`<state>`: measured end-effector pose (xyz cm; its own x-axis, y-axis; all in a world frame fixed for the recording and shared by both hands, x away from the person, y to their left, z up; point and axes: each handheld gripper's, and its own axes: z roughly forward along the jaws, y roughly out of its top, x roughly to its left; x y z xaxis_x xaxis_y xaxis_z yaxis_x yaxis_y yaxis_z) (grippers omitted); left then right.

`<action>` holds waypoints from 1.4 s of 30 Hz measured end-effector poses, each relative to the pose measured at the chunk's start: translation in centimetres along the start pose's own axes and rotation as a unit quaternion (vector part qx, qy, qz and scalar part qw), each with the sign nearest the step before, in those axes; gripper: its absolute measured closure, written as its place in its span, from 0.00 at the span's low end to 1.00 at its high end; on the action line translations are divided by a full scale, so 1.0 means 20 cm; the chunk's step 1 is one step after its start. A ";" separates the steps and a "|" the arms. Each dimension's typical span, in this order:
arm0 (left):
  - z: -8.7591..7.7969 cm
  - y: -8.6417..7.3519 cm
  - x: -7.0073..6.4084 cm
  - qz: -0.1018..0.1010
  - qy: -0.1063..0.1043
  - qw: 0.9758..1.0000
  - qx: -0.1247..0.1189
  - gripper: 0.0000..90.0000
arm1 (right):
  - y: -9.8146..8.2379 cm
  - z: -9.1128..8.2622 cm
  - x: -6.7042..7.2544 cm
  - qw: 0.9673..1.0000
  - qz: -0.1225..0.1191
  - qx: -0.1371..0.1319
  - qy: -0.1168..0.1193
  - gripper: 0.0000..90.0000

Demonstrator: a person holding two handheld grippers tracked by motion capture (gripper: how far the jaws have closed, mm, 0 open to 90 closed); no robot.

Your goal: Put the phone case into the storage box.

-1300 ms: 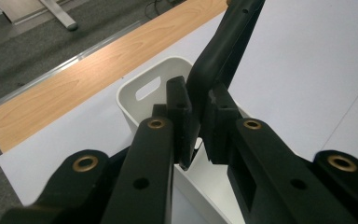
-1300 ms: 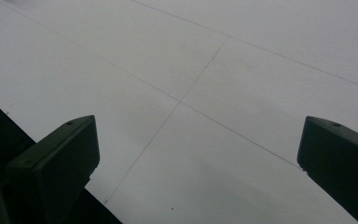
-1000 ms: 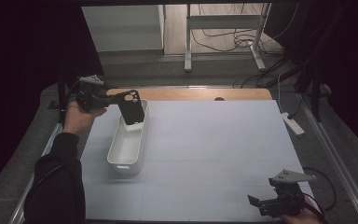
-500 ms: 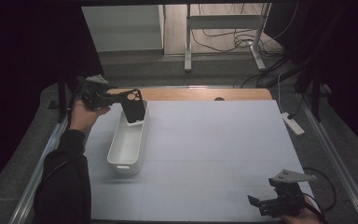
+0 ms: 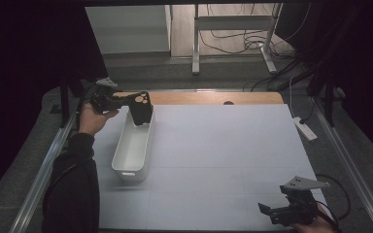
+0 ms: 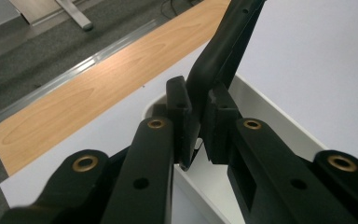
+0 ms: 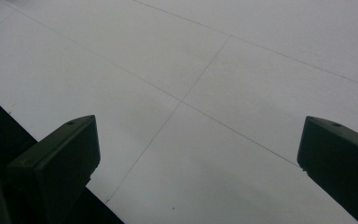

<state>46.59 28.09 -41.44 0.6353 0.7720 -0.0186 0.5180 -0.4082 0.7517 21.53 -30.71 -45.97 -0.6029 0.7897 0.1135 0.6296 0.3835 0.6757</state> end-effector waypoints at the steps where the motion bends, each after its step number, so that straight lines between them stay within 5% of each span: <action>1: 0.01 0.00 0.00 0.002 0.002 1.000 -0.002 0.91 | 0.00 0.00 0.00 1.000 0.000 0.000 0.001 0.00; 12: 0.05 0.00 0.00 0.029 0.017 0.999 -0.009 0.91 | 0.00 0.00 0.00 1.000 0.002 -0.001 0.003 0.00; 24: 0.09 -0.03 0.01 0.046 0.034 0.997 -0.042 0.91 | 0.00 0.00 0.00 1.000 0.002 0.001 0.004 0.00; 30: 0.11 -0.05 0.03 0.027 0.058 0.997 -0.048 0.87 | 0.00 0.00 0.00 1.000 0.002 0.002 0.005 0.00; 42: 0.15 -0.05 0.04 -0.024 0.072 0.996 -0.056 0.77 | 0.00 0.00 -0.01 1.000 0.003 -0.001 0.006 0.00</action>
<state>48.29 27.62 -44.25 0.5179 0.8549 0.0320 0.4734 -0.3176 0.8216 21.58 -30.85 -45.98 -0.6041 0.7868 0.1263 0.6331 0.3776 0.6757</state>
